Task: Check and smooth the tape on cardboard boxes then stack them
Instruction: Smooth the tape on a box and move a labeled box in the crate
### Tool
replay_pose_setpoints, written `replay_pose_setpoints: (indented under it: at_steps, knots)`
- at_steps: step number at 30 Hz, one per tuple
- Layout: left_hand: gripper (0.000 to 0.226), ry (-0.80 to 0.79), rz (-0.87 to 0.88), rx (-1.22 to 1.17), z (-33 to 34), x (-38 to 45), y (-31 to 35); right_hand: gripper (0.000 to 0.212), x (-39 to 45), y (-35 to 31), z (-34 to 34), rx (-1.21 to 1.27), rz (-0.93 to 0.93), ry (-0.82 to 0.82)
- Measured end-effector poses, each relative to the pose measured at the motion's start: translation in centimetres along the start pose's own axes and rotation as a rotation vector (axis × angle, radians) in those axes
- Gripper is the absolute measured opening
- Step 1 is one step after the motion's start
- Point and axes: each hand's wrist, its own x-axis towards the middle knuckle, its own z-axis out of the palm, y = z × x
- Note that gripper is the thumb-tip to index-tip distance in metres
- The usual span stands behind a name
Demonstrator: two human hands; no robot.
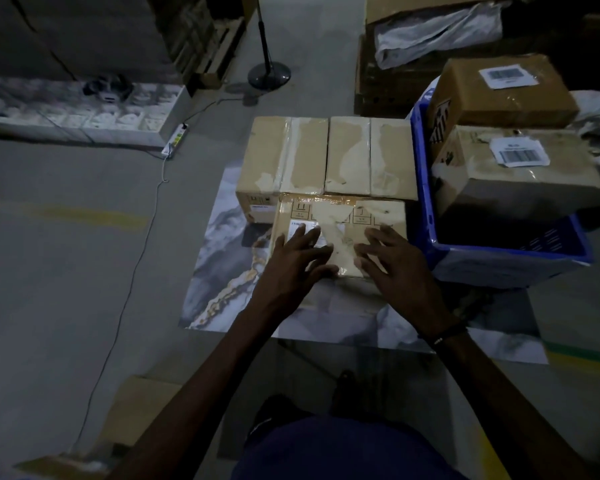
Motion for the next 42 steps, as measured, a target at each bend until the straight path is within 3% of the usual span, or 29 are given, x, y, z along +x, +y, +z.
replay_pose_setpoints:
  at_steps: [4, 11, 17, 24, 37, 42]
  knots:
    - [0.045, 0.036, 0.028, 0.037, 0.3, -2.1, -2.5, 0.034, -2.4, 0.1, -0.3, -0.053, 0.049, 0.068]
    - [0.039, 0.175, 0.03, 0.031, 0.5, -4.6, -3.4, 0.055, -5.5, 0.5, 0.7, -0.084, 0.093, 0.103]
    - [0.036, 0.179, 0.027, -0.048, 0.3, -5.1, -3.1, 0.048, -5.8, -0.6, 1.8, 0.011, 0.147, 0.235]
    - [0.037, 0.203, 0.092, -0.058, -1.9, -4.5, -2.2, 0.029, -5.2, -2.7, -1.5, -0.003, 0.05, 0.331]
    - [0.09, -0.038, 0.074, -0.043, 1.4, -1.2, -5.2, 0.028, 0.0, 1.9, -0.4, -0.016, 0.156, 0.238]
    - [0.122, -0.154, 0.124, -0.038, 3.9, 1.2, -7.6, 0.056, 1.7, 5.2, 1.8, -0.023, 0.14, 0.081]
